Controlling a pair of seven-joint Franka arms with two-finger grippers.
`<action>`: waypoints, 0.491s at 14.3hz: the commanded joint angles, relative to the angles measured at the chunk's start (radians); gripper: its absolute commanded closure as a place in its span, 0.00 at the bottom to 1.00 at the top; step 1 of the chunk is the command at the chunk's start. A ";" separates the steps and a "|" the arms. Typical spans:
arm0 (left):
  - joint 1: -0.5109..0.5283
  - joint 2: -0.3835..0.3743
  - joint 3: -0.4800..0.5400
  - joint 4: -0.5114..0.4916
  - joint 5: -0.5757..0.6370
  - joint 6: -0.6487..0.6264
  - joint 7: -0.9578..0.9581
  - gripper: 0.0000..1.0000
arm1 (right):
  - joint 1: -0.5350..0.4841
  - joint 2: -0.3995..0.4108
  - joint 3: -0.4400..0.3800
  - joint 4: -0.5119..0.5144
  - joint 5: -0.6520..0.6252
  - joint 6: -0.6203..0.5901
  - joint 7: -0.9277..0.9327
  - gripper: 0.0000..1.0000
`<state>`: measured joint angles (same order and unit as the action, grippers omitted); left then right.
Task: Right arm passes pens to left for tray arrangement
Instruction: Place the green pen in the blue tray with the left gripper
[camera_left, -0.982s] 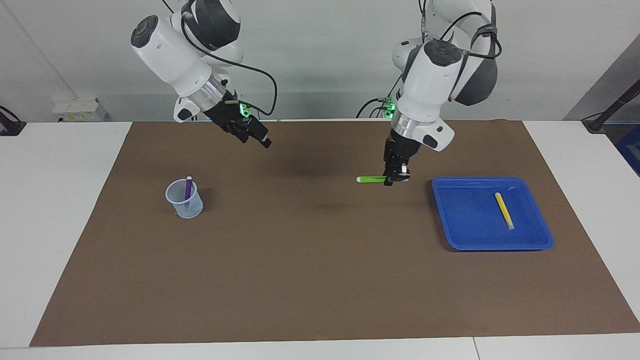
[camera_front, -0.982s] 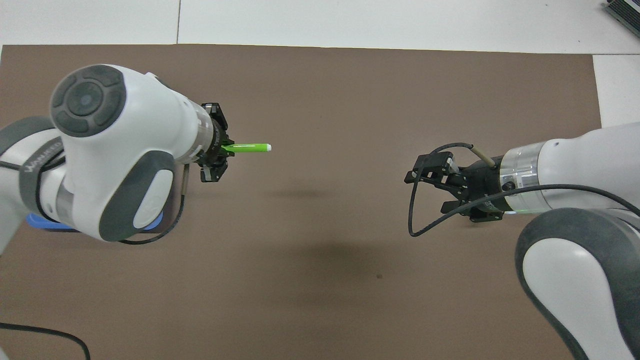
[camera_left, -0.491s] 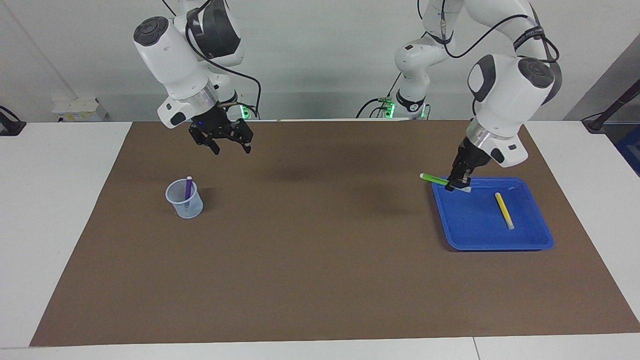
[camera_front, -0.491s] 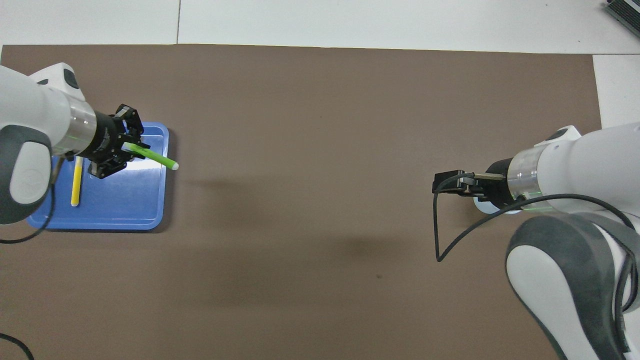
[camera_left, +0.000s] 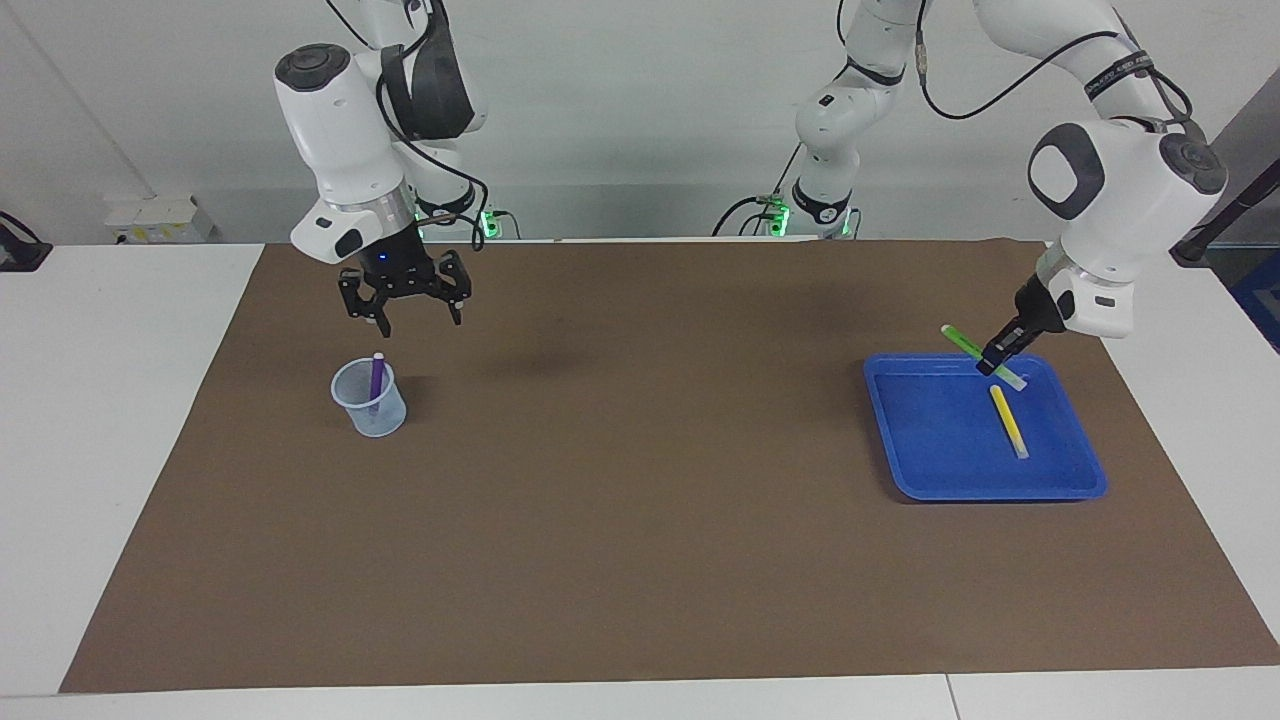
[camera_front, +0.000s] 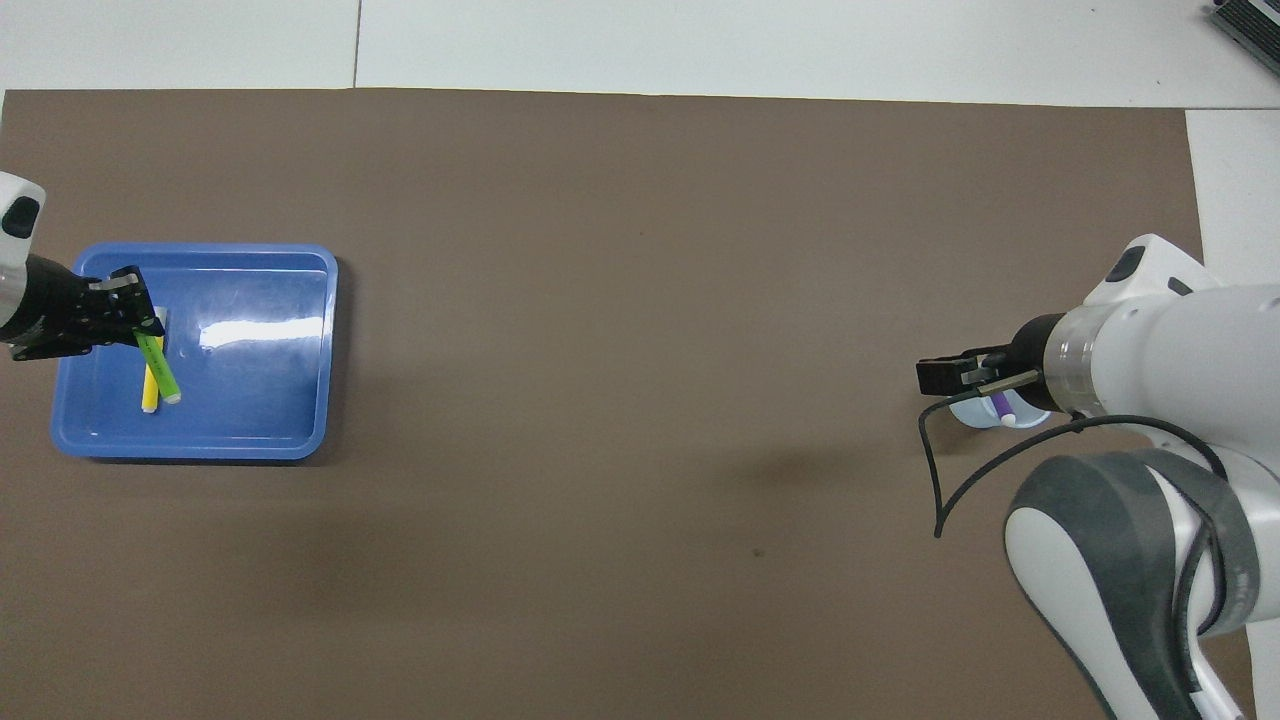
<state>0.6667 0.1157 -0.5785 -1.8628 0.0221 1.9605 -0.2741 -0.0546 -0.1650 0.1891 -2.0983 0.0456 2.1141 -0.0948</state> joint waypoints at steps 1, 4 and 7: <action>0.011 0.034 -0.009 -0.032 0.102 0.093 0.189 1.00 | -0.017 -0.053 0.007 -0.083 -0.058 0.081 -0.072 0.01; 0.001 0.119 -0.009 -0.033 0.160 0.156 0.211 1.00 | -0.042 -0.059 0.007 -0.124 -0.087 0.131 -0.101 0.01; -0.003 0.185 -0.009 -0.035 0.263 0.176 0.320 1.00 | -0.059 -0.057 0.007 -0.154 -0.089 0.182 -0.144 0.02</action>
<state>0.6703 0.2636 -0.5898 -1.8956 0.2292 2.1084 -0.0316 -0.0853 -0.1903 0.1886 -2.2016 -0.0263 2.2526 -0.1987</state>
